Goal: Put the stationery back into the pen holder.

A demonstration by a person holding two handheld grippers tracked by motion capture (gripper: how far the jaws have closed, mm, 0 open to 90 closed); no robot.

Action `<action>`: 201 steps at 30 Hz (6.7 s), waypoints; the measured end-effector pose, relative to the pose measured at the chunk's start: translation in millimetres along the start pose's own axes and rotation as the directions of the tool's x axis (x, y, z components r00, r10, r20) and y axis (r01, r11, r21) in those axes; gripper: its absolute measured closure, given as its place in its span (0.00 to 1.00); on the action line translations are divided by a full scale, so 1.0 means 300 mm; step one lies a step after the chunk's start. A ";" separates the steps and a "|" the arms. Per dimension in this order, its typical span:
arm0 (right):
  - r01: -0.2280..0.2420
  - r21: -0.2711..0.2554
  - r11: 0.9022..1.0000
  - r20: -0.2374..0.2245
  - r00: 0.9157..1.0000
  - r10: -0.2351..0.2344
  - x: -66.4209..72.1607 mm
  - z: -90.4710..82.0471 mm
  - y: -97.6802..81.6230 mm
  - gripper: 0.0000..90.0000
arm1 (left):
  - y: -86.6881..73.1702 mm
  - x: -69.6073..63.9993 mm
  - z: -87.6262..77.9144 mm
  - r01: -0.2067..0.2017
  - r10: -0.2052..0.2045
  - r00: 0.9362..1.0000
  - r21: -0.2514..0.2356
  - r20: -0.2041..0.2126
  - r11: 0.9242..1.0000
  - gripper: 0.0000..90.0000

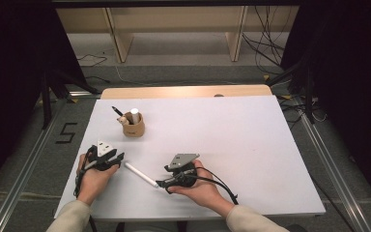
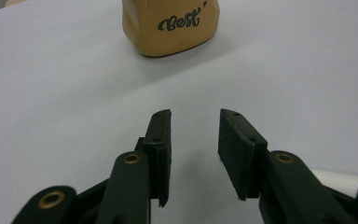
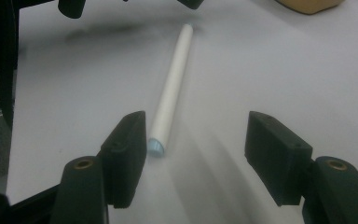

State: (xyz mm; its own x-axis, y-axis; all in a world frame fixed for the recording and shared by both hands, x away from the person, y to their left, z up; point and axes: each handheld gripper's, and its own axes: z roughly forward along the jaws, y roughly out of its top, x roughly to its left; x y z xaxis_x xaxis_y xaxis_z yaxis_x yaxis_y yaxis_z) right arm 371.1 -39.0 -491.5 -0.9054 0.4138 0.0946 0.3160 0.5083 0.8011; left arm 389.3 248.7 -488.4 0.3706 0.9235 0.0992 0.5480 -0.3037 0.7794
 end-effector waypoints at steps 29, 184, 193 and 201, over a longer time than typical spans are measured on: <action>-0.005 0.058 0.998 0.015 1.000 0.004 0.054 0.151 0.083 0.56 | -0.001 -0.002 0.010 0.045 -0.045 0.999 0.014 0.012 0.999 0.61; -0.118 -0.087 0.989 0.234 0.963 0.135 0.010 0.069 0.097 0.88 | 0.088 -0.163 0.062 0.429 -0.395 0.869 -0.056 0.297 0.902 0.43; -0.113 -0.096 0.989 0.231 0.964 0.132 0.017 0.077 0.109 0.88 | 0.087 -0.168 0.068 0.451 -0.418 0.852 -0.038 0.316 0.892 0.45; -0.116 -0.100 0.988 0.233 0.963 0.137 0.016 0.081 0.111 0.88 | 0.089 -0.172 0.062 0.492 -0.448 0.815 -0.030 0.368 0.870 0.62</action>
State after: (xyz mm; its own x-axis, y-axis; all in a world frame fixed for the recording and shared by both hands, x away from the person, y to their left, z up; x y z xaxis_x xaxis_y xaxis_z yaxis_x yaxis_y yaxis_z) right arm 384.0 -1.7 -478.7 -0.7623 0.6442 0.0630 0.3892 0.3785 0.8398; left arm 398.8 188.7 -484.3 0.3323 0.8023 -0.4959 0.6370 0.1969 0.7453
